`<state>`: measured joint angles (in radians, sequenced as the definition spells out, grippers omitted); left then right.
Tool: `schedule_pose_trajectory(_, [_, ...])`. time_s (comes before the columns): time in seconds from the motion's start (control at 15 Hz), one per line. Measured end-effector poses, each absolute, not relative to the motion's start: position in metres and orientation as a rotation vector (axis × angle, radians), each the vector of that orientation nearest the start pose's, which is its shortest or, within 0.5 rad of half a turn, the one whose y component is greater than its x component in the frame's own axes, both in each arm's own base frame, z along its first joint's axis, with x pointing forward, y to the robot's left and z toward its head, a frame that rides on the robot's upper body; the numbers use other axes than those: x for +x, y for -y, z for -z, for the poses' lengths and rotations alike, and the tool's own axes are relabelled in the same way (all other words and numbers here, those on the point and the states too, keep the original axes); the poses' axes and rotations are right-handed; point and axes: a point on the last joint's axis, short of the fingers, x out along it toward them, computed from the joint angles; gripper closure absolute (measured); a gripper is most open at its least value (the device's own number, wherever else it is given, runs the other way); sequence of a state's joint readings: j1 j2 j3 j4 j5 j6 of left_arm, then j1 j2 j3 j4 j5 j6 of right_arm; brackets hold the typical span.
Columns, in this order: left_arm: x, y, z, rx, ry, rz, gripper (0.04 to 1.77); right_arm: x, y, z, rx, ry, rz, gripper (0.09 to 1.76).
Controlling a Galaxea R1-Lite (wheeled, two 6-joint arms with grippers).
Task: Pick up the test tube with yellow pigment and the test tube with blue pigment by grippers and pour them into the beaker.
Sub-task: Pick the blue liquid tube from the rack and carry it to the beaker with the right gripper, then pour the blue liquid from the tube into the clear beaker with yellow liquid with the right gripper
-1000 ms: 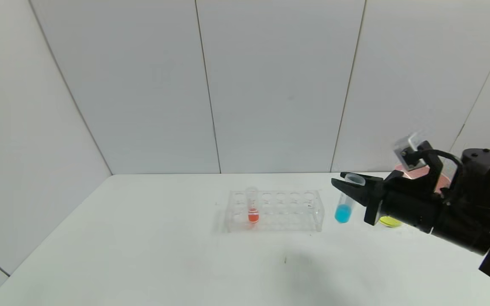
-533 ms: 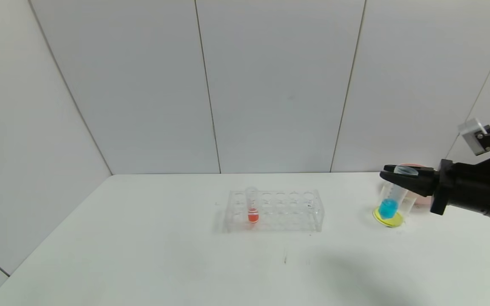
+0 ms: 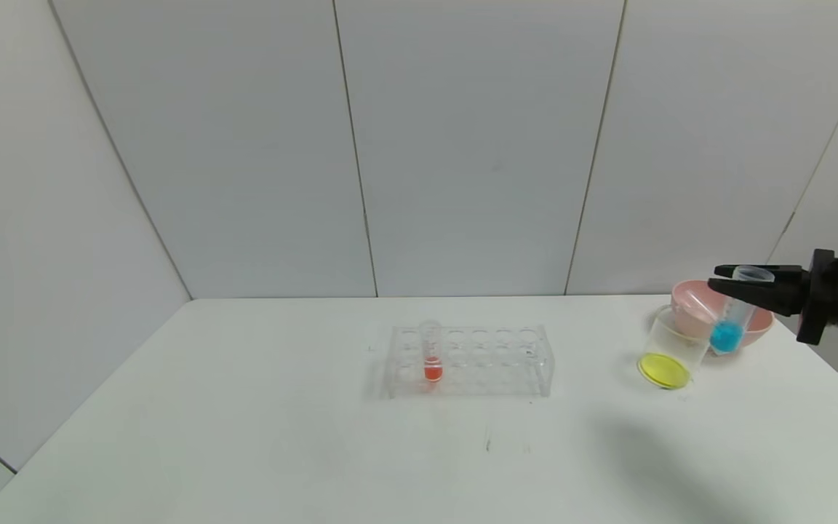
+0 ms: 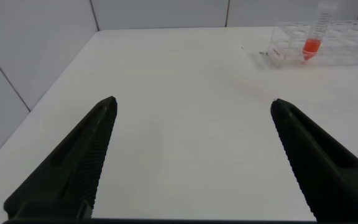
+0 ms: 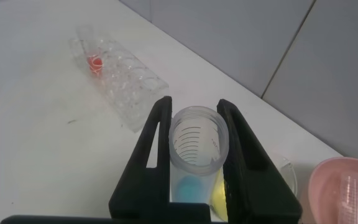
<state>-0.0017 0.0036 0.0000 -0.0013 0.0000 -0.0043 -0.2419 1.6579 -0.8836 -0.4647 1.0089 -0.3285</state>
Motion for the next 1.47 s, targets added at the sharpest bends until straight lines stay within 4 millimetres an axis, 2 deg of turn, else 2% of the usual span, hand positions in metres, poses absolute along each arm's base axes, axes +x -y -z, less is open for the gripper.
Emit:
schedule_pose_trajectory(0.27, [-0.023, 0.0, -0.076, -0.004, -0.002, 0.001, 0.05, 0.307, 0.068, -0.218, -0.145, -0.169, -0.772, 1.3])
schedule_pose_trajectory(0.87, [-0.023, 0.0, -0.076, -0.004, -0.002, 0.002, 0.05, 0.351, 0.114, -0.216, -0.252, -0.253, -0.802, 1.3])
schedule_pose_trajectory(1.27, [-0.023, 0.0, -0.076, -0.004, -0.002, 0.002, 0.05, 0.378, 0.128, -0.202, -0.311, -0.285, -0.856, 1.3])
schedule_pose_trajectory(1.47, [-0.023, 0.0, -0.076, -0.004, -0.002, 0.002, 0.05, 0.381, 0.129, -0.207, -0.307, -0.323, -0.886, 1.3])
